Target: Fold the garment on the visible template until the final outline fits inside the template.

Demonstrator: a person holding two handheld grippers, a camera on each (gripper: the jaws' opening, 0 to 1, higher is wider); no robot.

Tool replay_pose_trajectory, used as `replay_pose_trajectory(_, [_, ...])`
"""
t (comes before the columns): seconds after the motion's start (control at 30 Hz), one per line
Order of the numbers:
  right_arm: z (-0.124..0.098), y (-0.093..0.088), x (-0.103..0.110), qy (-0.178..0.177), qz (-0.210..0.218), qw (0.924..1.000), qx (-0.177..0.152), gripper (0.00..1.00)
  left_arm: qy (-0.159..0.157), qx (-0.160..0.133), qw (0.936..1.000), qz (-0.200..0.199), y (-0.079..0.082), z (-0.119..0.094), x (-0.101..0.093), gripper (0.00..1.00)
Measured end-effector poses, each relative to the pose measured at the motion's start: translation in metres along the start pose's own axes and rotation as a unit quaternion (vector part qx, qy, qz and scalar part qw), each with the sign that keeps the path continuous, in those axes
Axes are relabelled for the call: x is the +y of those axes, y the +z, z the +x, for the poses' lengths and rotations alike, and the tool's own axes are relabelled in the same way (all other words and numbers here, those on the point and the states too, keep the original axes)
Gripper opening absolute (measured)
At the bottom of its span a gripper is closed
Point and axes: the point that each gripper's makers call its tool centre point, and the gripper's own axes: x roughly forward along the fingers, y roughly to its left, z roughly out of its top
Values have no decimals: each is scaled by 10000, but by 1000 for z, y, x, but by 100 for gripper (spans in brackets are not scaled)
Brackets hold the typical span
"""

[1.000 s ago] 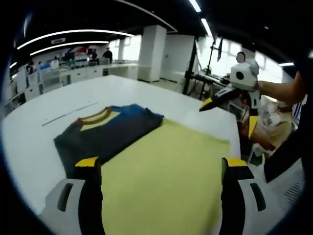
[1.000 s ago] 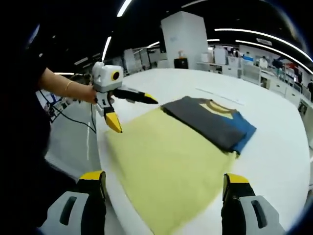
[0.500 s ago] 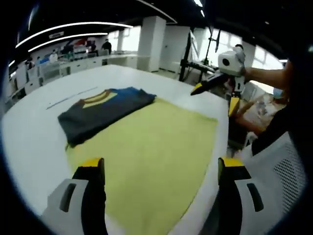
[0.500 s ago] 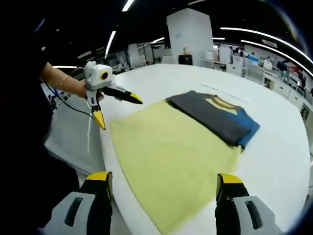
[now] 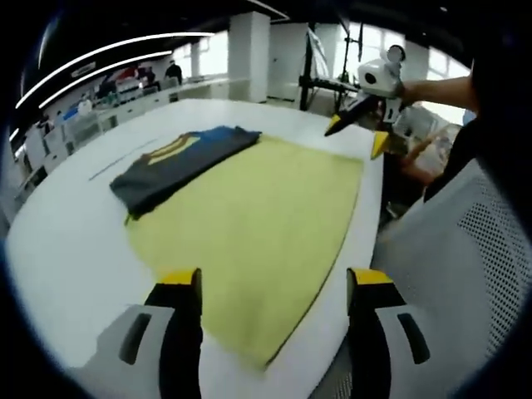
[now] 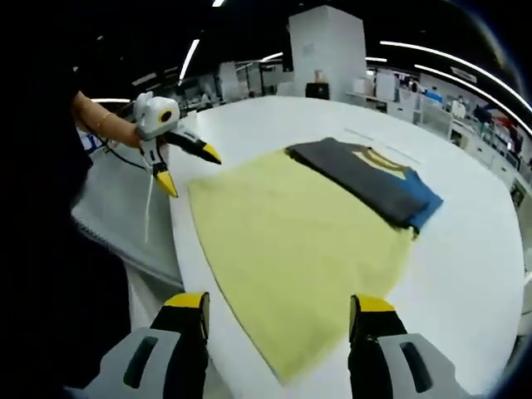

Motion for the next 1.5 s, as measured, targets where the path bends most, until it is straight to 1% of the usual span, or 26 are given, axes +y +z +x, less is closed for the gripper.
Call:
replay_pose_trajectory(0.07, [0, -4, 2, -1, -79, 10000, 48, 62, 49, 41, 10000, -19, -3, -2, 1, 55])
replay_pose_trajectory(0.2, [1, -13, 3, 1, -103, 9998, 175, 55, 87, 113, 9999, -87, -8, -4, 2, 46])
replay_pose_trajectory(0.3, [2, -20, 5, 9, -158, 9994, 297, 49, 48, 189, 9998, -107, -12, -4, 2, 39])
replay_pose_trajectory(0.33, [2, -21, 5, 10, -185, 9993, 317, 46, 31, 199, 9996, -217, -14, -4, 2, 38])
replay_pose_trajectory(0.43, [2, -25, 3, -45, -201, 9990, 392, 42, -21, 277, 9992, -277, -20, -4, 0, 37])
replay_pose_trajectory(0.57, [1, -29, 2, -85, -226, 9987, 439, 38, -33, 415, 9989, -220, -28, -5, -1, 32])
replay_pose_trajectory(0.7, [2, -34, 2, -93, -263, 9983, 509, 38, -52, 531, 9984, -192, -35, -5, -1, 29])
replay_pose_trajectory(0.83, [4, -41, 3, -113, -409, 9970, 648, 36, -46, 723, 9974, -3, -43, -5, -2, 26])
replay_pose_trajectory(0.97, [4, -46, 2, -141, -543, 9955, 768, 36, -31, 797, 9968, 33, -47, -6, -2, 25])
replay_pose_trajectory(1.03, [5, -52, 1, -149, -719, 9927, 960, 36, -7, 839, 9965, 33, -49, -5, -1, 23])
replay_pose_trajectory(1.1, [6, -54, 2, -149, -790, 9919, 987, 36, 13, 826, 9966, 27, -50, -5, -1, 23])
replay_pose_trajectory(1.2, [7, -54, 2, -133, -774, 9920, 988, 35, 20, 824, 9966, 53, -49, -6, -1, 23])
replay_pose_trajectory(1.37, [8, -52, -1, -160, -726, 9928, 938, 36, 44, 895, 9954, 352, -49, -4, 0, 21])
replay_pose_trajectory(1.43, [9, -51, -2, -171, -701, 9933, 907, 34, 81, 919, 9952, 316, -48, -3, 3, 22])
replay_pose_trajectory(1.5, [10, -50, -2, -149, -648, 9939, 877, 30, 90, 950, 9950, 300, -47, -2, 5, 21])
